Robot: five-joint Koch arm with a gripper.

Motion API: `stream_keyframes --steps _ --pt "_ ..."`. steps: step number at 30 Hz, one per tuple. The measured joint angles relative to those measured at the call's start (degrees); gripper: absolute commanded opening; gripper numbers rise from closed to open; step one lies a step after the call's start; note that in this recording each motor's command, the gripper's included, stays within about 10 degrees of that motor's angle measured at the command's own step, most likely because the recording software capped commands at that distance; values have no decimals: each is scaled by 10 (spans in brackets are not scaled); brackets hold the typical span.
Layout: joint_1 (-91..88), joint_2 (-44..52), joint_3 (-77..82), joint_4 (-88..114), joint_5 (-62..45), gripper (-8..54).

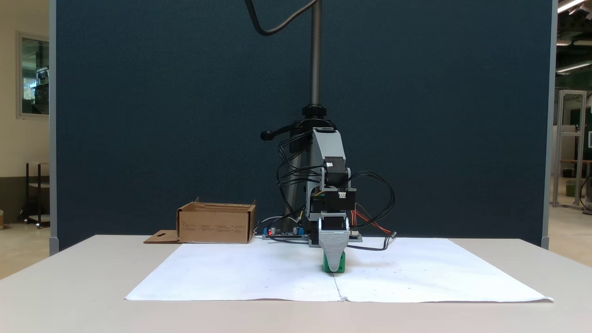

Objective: Grasp a green dice and put it in the bin.

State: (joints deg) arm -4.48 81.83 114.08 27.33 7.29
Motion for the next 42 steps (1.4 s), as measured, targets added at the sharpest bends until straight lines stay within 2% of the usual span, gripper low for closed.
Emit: stream_keyframes --steps 5,9,12,15,16,18,27,30,37,42 --pt "8 -1 0 -1 0 388" --pt "9 -1 1 -1 0 307" --pt "9 0 1 -1 0 292" --pt "9 0 1 -1 0 206" --pt "9 0 1 -1 0 156" --pt "9 0 1 -1 0 116" --pt "10 4 2 -4 0 116" --pt "18 40 11 -9 0 116" --pt "30 194 11 -9 -16 116" --pt "73 206 -183 91 -64 116"
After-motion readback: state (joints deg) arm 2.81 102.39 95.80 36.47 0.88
